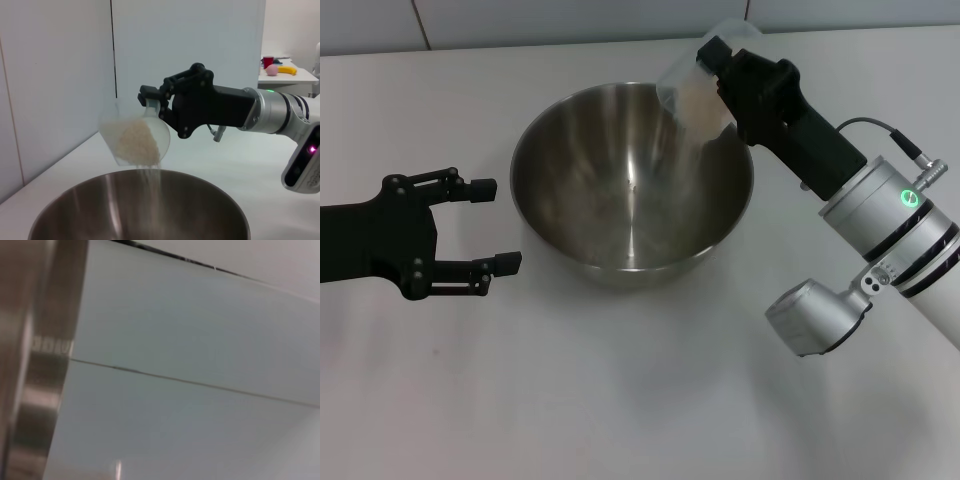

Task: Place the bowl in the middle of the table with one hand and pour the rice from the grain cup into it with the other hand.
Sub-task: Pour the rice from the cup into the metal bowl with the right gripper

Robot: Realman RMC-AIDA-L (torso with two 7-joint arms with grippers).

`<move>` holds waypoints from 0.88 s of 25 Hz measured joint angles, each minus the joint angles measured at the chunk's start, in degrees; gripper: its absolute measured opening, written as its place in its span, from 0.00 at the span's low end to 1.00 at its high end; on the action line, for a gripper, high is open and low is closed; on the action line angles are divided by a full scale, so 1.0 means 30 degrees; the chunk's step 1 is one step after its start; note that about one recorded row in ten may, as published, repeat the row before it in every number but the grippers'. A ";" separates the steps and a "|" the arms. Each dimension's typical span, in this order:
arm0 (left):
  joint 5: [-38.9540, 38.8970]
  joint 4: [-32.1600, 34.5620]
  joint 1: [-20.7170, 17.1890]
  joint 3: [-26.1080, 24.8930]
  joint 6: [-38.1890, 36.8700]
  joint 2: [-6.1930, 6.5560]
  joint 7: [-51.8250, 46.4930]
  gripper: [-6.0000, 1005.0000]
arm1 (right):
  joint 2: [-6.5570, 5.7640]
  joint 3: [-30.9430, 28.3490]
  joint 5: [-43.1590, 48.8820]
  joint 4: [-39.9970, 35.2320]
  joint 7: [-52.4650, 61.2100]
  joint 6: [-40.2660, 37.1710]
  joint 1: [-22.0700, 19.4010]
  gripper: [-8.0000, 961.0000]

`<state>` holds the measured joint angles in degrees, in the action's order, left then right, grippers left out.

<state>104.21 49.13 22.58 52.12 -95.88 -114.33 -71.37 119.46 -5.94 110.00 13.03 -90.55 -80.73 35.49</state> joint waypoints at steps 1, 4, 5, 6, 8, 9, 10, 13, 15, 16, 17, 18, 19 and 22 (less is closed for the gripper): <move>-0.0003 0.0001 0.0000 0.0001 0.0000 0.0000 0.0001 0.86 | 0.0005 0.0001 0.0137 -0.0032 -0.0260 -0.0021 0.0001 0.04; -0.0010 0.0000 0.0002 -0.0032 0.0022 -0.0004 0.0001 0.86 | 0.0018 -0.0001 0.0272 -0.0037 -0.2036 -0.0127 0.0007 0.05; -0.0011 -0.0001 0.0002 -0.0077 0.0030 -0.0011 0.0000 0.86 | 0.0018 -0.0001 0.0272 -0.0037 -0.2036 -0.0127 0.0007 0.05; -0.0011 -0.0001 0.0003 -0.0126 0.0033 -0.0029 0.0000 0.86 | 0.0021 -0.0003 0.0275 -0.0042 -0.2487 -0.0131 0.0007 0.05; -0.0010 -0.0001 0.0002 -0.0216 0.0035 -0.0081 0.0000 0.86 | 0.0023 -0.0007 0.0277 -0.0058 -0.3425 -0.0133 0.0008 0.05; -0.0007 -0.0001 0.0002 -0.0257 0.0038 -0.0110 0.0000 0.86 | 0.0026 -0.0006 0.0296 -0.0066 -0.4135 -0.0134 0.0009 0.05; -0.0007 -0.0001 0.0002 -0.0257 0.0038 -0.0110 0.0000 0.86 | 0.0026 -0.0006 0.0296 -0.0066 -0.4135 -0.0134 0.0009 0.05; -0.0004 -0.0001 0.0003 -0.0264 0.0044 -0.0134 0.0000 0.86 | 0.0025 0.0010 0.0652 -0.0067 -0.4486 -0.0133 -0.0018 0.05; 0.0002 -0.0001 0.0002 -0.0264 0.0048 -0.0151 0.0000 0.86 | 0.0026 0.0010 0.0739 -0.0061 -0.4525 -0.0133 -0.0035 0.05; 0.0004 -0.0001 0.0003 -0.0265 0.0049 -0.0158 0.0000 0.86 | 0.0026 0.0010 0.0807 -0.0044 -0.4607 -0.0134 -0.0044 0.05; 0.0005 -0.0001 0.0003 -0.0264 0.0053 -0.0160 0.0000 0.86 | 0.0026 0.0010 0.0817 -0.0036 -0.4650 -0.0133 -0.0046 0.05; 0.0005 -0.0001 0.0002 -0.0265 0.0055 -0.0161 0.0000 0.86 | 0.0026 0.0014 0.0823 -0.0023 -0.4709 -0.0133 -0.0047 0.05; 0.0005 -0.0001 0.0002 -0.0265 0.0055 -0.0161 0.0000 0.86 | 0.0025 0.0016 0.0824 -0.0022 -0.4741 -0.0133 -0.0050 0.05; -0.0007 0.0014 0.0002 -0.0264 0.0056 -0.0191 0.0000 0.86 | 0.0026 0.0017 0.0824 -0.0002 -0.4752 -0.0133 -0.0052 0.05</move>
<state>104.19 49.17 22.59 51.33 -95.71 -114.91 -71.37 119.53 -5.89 112.48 13.03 -104.81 -81.13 35.33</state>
